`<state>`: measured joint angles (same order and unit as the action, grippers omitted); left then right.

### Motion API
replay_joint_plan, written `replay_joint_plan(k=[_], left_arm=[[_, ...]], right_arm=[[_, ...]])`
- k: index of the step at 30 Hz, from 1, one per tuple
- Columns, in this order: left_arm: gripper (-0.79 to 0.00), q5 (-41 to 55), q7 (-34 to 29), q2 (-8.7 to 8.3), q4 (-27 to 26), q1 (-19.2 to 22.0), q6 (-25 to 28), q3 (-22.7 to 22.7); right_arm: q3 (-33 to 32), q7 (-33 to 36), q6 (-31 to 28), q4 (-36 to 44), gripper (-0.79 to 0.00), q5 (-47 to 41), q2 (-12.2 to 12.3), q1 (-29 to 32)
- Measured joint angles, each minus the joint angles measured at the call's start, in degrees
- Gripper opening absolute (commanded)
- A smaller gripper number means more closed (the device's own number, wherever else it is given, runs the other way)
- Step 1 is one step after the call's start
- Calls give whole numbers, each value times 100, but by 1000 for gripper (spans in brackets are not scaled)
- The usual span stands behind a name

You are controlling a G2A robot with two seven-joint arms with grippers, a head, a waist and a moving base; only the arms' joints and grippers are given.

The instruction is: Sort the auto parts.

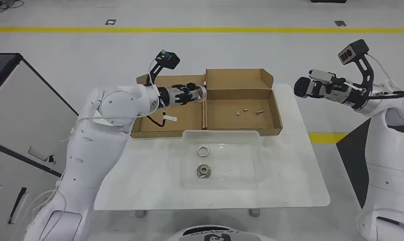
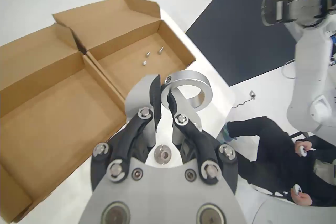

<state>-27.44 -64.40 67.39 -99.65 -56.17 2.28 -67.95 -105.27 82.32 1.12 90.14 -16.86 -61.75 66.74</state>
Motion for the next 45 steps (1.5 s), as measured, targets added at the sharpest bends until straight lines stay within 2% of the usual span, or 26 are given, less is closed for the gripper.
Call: replay_joint_plan(k=[6, 13, 22, 30, 45], left_arm=[[-785, -568, -133, 50, 792, 655, 229, 502], [-785, -1166, -277, 201, 2128, 1436, 441, 1273], [-785, -1532, -264, 394, 3558, 1984, 541, 1890], [-785, -1417, -247, 621, 4283, 2304, 681, 2330], [-785, -1238, -166, 1217, 5479, 2777, 897, 3211]], right_arm=[[0, 0, 0, 0, 0, 0, 0, 0], [0, 0, 0, 0, 0, 0, 0, 0], [0, 0, 0, 0, 0, 0, 0, 0], [0, 0, 0, 0, 0, 0, 0, 0], [0, 0, 0, 0, 0, 0, 0, 0]])
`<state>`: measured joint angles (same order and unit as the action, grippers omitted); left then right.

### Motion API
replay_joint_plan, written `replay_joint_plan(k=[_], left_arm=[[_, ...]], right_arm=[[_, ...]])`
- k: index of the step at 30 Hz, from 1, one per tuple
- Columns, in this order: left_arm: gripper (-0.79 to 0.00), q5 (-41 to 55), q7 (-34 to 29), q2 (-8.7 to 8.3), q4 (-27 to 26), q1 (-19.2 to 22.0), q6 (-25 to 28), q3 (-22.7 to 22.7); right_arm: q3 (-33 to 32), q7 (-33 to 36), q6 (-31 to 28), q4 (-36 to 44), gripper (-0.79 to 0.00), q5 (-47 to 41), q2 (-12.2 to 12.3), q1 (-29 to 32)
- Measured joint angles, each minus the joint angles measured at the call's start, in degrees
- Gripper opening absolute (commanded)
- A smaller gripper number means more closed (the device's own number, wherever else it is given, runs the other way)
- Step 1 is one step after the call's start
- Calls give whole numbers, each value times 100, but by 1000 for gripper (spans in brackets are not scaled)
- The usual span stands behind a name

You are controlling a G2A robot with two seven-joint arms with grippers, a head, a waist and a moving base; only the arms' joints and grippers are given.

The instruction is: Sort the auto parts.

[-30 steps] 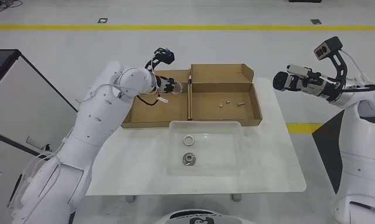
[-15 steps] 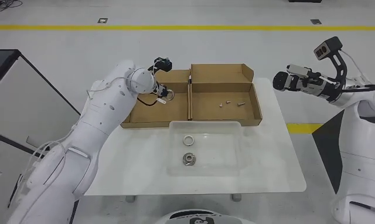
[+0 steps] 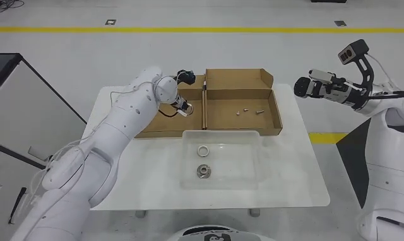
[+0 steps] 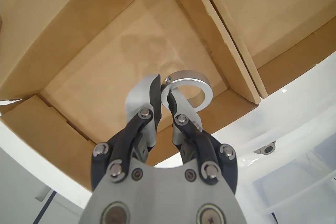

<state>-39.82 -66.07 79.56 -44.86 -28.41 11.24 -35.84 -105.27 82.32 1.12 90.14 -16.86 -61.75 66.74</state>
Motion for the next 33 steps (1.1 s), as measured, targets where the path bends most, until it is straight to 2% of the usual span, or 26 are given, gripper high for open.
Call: replay_joint_plan(k=[16, 33], left_arm=[[-785, 182, 195, 515, 1013, 320, 2, 361], [-785, 74, 273, 500, 1032, 219, -130, 357]], right_arm=[[0, 0, 0, 0, 0, 0, 0, 0], [0, 0, 0, 0, 0, 0, 0, 0]])
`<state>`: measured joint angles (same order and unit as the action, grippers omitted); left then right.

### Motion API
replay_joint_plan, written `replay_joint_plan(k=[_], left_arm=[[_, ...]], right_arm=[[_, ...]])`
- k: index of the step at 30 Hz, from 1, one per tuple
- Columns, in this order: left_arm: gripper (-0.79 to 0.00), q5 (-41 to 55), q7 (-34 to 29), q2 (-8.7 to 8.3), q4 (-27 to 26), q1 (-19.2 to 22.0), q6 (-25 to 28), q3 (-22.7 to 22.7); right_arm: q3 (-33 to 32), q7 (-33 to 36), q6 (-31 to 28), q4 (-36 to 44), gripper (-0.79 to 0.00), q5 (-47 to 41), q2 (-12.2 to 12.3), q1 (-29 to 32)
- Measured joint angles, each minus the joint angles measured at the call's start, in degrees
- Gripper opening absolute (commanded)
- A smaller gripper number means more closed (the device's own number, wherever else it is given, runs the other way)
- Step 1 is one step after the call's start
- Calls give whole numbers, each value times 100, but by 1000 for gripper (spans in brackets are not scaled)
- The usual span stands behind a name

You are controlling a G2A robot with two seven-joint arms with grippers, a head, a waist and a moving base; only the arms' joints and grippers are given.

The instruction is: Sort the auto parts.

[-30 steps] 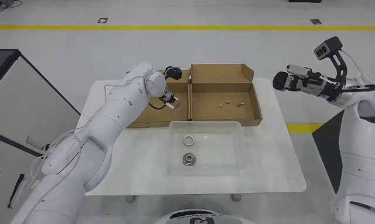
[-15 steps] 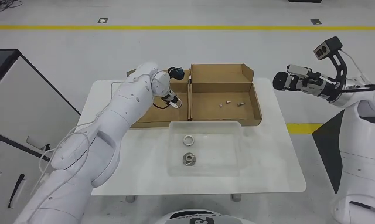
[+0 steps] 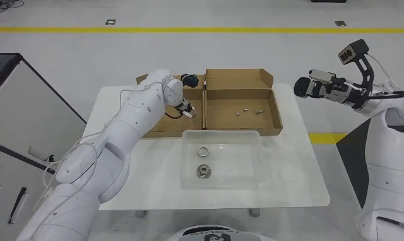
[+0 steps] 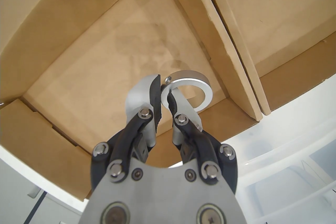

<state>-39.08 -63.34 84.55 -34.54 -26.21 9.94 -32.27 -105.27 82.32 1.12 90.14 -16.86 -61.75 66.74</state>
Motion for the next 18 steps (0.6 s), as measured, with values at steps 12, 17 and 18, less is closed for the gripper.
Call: replay_joint_plan(k=[12, 17, 18], left_arm=[[-785, -53, 119, 179, 434, -67, -76, 74], [-785, -88, 211, 307, 678, -56, -113, 141], [-785, -90, 218, 330, 720, -52, -118, 152]], right_arm=[[0, 0, 0, 0, 0, 0, 0, 0], [0, 0, 0, 0, 0, 0, 0, 0], [0, 0, 0, 0, 0, 0, 0, 0]])
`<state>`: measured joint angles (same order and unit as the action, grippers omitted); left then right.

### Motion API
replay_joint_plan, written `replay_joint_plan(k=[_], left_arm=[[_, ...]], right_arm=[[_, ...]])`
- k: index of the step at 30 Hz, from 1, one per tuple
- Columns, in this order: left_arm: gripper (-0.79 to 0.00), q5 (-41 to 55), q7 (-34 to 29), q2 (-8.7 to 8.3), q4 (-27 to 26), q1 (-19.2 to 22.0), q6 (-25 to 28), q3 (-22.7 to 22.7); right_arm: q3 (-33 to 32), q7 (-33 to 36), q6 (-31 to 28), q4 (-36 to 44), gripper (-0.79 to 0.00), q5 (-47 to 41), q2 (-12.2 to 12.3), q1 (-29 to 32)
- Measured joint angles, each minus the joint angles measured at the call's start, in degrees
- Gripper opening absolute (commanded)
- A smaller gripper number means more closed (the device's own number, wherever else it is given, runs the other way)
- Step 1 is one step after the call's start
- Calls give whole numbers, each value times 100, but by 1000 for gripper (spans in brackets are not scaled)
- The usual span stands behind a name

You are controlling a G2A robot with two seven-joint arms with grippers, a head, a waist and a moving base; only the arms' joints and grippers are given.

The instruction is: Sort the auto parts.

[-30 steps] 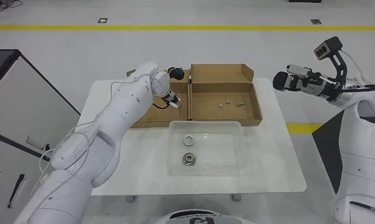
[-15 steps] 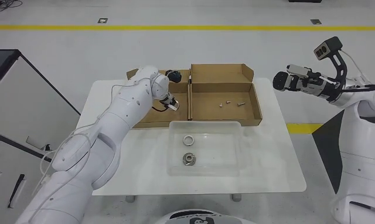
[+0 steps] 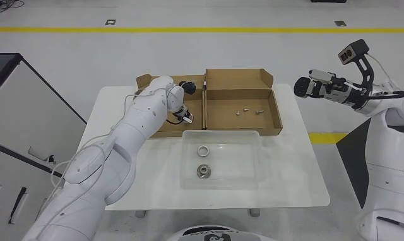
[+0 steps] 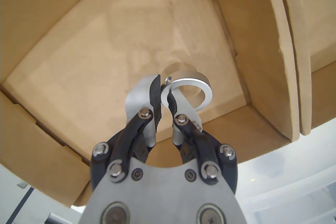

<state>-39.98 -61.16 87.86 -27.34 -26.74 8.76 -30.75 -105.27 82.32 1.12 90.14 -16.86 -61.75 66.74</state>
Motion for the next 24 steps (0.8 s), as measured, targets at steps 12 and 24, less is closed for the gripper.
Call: replay_joint_plan(k=[12, 24], left_arm=[[0, 122, 45, 234, 530, 115, 276, 6], [0, 307, 248, 183, 681, 370, 656, -248]], right_arm=[[0, 0, 0, 0, 0, 0, 0, 0], [0, 0, 0, 0, 0, 0, 0, 0]])
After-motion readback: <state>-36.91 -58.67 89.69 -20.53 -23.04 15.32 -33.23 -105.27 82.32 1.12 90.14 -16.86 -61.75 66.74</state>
